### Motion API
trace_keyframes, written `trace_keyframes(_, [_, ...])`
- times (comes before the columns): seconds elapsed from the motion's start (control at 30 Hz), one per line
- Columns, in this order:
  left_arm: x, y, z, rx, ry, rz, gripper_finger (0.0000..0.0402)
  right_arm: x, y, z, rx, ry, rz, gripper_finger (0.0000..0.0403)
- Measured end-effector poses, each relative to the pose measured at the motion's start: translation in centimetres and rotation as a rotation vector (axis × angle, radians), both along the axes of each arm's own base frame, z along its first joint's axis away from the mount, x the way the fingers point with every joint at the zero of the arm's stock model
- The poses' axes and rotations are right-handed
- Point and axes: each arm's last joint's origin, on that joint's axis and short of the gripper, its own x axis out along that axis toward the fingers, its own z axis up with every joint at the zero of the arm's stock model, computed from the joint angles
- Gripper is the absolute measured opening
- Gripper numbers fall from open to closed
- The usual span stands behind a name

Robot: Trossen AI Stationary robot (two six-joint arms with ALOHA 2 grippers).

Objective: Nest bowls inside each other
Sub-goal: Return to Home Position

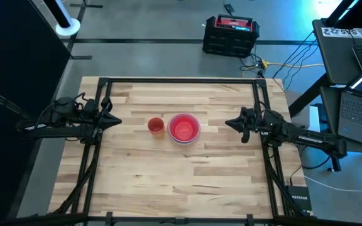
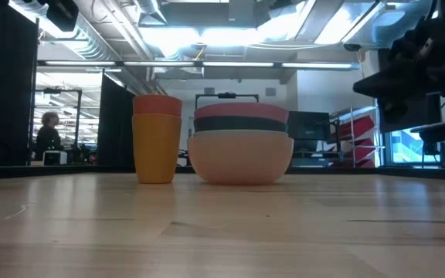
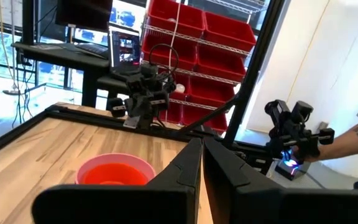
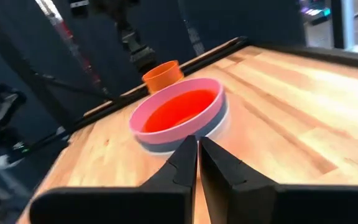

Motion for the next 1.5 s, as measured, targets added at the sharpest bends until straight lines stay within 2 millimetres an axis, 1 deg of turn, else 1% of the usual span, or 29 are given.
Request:
trace_keyframes(0.17, [0.0, 0.0, 0.0, 0.006, 0.003, 0.001, 0.0000, 0.2, 0.1, -0.2, 0.007, 0.021, 0.054, 0.0001])
trace_keyframes(0.3, [0.0, 0.0, 0.0, 0.028, 0.002, 0.004, 0.0000, 0.2, 0.0, -0.3, -0.001, 0.030, 0.010, 0.0001])
trace_keyframes(0.57, [0.0, 0.2, -0.1, 0.083, -0.004, 0.065, 0.0000, 0.2, -0.1, -0.2, 0.003, 0.024, 0.001, 0.0001])
trace_keyframes(1.17, [0.6, 0.3, -6.9, 0.100, -0.162, 0.092, 0.0000, 0.0, -0.3, 1.2, -0.036, -0.120, -0.087, 0.0001])
trace_keyframes(1.27, [0.9, 0.3, -7.5, 0.111, -0.172, 0.094, 0.0000, 0.0, -0.2, 1.2, -0.015, -0.122, -0.084, 0.0001])
trace_keyframes(1.37, [1.1, 0.3, -7.8, 0.131, -0.234, 0.098, 0.0000, 0.0, -0.2, 1.1, -0.009, -0.118, -0.081, 0.0001])
trace_keyframes(1.5, [1.6, 0.4, -9.4, 0.134, -0.240, 0.099, 0.0000, 0.0, -0.2, 1.0, 0.012, -0.113, -0.077, 0.0001])
